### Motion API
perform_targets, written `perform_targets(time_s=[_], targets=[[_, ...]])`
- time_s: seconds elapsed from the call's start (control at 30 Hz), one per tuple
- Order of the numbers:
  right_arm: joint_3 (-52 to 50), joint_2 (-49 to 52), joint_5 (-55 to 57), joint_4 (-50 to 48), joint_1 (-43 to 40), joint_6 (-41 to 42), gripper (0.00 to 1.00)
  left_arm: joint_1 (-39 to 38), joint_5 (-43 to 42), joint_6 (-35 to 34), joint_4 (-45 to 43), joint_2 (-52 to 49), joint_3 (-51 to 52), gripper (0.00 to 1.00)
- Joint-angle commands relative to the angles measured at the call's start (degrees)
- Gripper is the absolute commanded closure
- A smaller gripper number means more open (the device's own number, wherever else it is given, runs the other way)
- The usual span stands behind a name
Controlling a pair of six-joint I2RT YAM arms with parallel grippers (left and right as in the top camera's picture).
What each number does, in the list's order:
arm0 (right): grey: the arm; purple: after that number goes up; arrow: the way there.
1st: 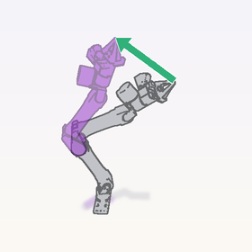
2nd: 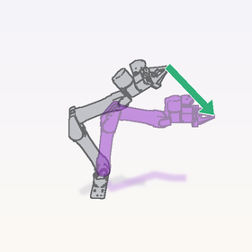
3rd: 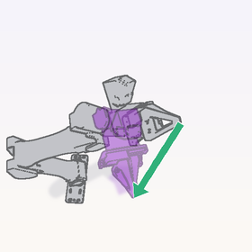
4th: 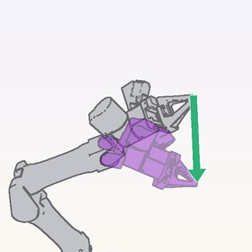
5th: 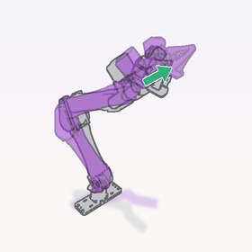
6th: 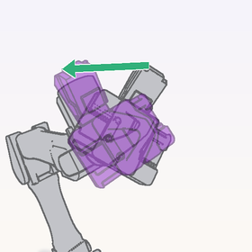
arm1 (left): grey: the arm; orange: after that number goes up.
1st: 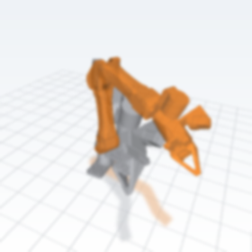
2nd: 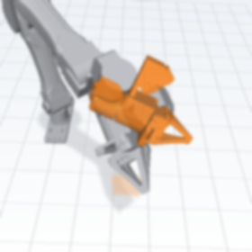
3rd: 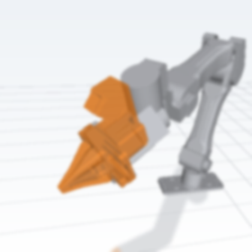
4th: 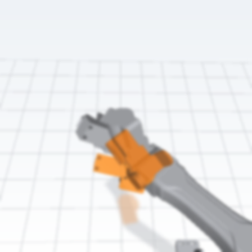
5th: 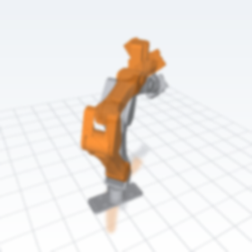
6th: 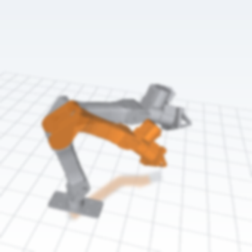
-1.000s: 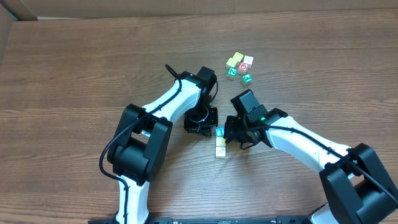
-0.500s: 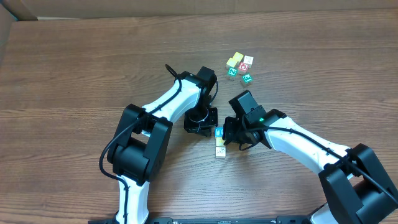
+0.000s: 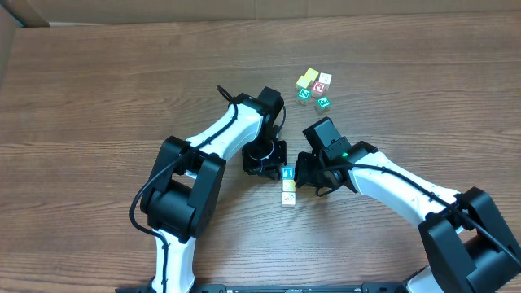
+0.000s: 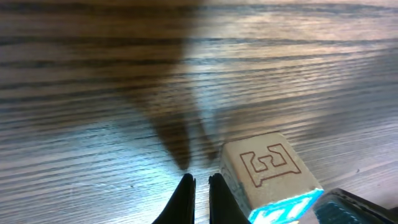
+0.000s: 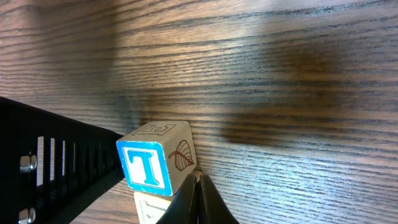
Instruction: Flip 3 blocks
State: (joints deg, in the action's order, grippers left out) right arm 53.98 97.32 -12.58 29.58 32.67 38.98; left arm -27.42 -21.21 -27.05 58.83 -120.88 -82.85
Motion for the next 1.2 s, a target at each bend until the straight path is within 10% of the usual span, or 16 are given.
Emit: perform_targets(time_s=[0.0,1.17], targets=[[0.7,0.7,0.7,-0.2,-0.2,0.2,0.96,-0.4,-1.5,-0.4,-0.2,0.2,0.3,0.96],[1.7,-1.1,-12.2,20.6,-3.6,-10.4,0.96,1.0,3.8,6.1,10.2,0.2,0.3,0.96]])
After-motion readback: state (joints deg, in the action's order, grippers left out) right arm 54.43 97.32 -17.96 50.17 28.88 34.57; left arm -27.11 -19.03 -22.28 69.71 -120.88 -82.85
